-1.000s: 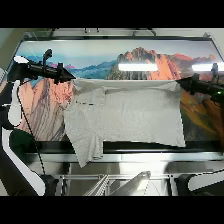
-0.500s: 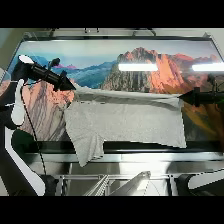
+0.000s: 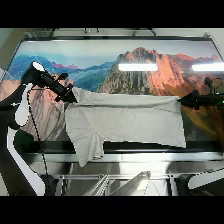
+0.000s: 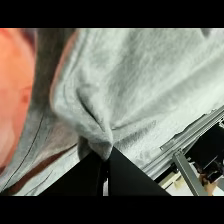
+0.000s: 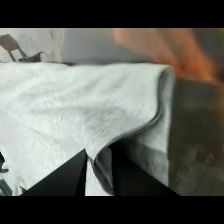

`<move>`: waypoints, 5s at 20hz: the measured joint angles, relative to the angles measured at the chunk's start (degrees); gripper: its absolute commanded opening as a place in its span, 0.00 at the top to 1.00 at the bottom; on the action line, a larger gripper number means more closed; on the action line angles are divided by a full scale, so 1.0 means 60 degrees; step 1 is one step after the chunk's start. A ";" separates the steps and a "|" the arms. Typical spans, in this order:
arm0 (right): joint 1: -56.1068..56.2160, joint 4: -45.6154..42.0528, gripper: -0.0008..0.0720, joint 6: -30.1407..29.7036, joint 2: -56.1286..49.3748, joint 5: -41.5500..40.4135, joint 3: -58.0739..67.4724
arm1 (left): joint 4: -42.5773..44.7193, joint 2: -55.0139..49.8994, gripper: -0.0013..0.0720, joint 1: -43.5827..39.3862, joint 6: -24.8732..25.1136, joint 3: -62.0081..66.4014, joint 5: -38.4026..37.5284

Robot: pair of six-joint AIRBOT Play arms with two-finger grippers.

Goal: Fold the shirts.

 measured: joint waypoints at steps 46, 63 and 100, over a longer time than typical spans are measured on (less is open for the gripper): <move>-0.2218 -0.4189 0.33 0.1905 0.3432 0.0739 -0.6127 | -0.1384 0.9067 0.45 0.1472 0.3931 -1.4327 0.5949; -0.1300 -0.2080 0.96 0.0801 0.3118 -0.0525 -0.5625 | -0.1894 0.9060 0.95 0.0900 0.4411 -1.4433 0.6371; 0.0393 0.2889 0.55 -0.2262 0.1763 -0.3421 -0.3315 | -0.3821 0.1366 0.53 0.0543 0.3293 -0.2302 0.3479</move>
